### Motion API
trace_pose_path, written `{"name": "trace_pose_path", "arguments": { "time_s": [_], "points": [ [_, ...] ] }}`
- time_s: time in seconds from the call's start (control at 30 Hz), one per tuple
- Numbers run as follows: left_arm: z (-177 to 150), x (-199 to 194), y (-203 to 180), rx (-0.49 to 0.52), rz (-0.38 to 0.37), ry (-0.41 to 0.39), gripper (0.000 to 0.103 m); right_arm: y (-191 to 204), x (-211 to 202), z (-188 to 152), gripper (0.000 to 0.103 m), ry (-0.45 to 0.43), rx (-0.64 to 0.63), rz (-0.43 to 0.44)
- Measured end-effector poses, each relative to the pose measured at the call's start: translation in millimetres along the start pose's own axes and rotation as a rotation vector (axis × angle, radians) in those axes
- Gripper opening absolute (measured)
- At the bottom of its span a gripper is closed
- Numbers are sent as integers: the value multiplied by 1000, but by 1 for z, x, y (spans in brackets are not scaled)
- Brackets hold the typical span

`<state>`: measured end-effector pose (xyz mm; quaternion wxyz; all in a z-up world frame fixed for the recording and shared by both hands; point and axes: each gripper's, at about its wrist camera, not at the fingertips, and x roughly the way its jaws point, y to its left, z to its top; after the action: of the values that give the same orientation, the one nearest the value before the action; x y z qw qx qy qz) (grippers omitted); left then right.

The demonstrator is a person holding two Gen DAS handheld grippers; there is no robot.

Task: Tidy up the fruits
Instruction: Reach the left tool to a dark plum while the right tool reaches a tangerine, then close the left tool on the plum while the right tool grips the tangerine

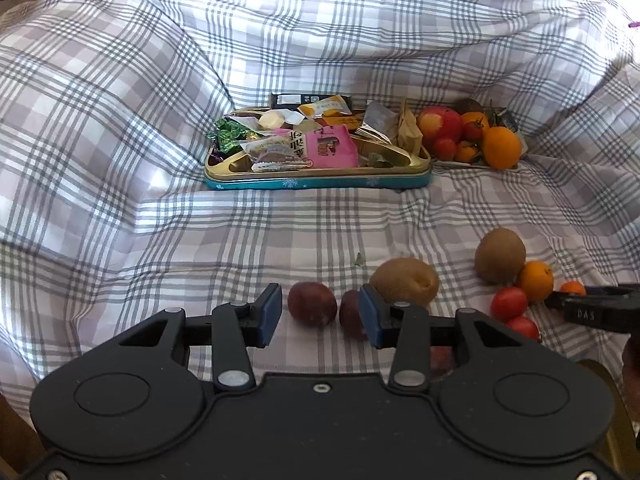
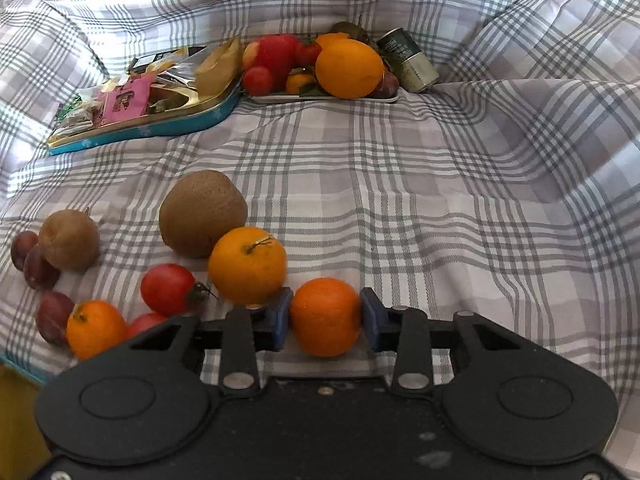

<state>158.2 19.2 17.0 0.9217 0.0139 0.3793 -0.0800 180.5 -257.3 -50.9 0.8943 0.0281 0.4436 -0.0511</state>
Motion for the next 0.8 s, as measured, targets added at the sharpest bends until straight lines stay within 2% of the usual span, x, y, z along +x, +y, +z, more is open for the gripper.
{"name": "trace_pose_path", "arguments": {
  "time_s": [0.33, 0.63, 0.8],
  "points": [
    [13, 16, 5, -23, -5, 27, 50, -14, -15, 0, 38, -10, 87, 91],
    [8, 48, 3, -78, -17, 119, 50, -1, -38, -6, 38, -58, 74, 141],
    [7, 64, 1, -81, 18, 144, 50, 0, -44, -10, 38, -72, 72, 163]
  ]
}}
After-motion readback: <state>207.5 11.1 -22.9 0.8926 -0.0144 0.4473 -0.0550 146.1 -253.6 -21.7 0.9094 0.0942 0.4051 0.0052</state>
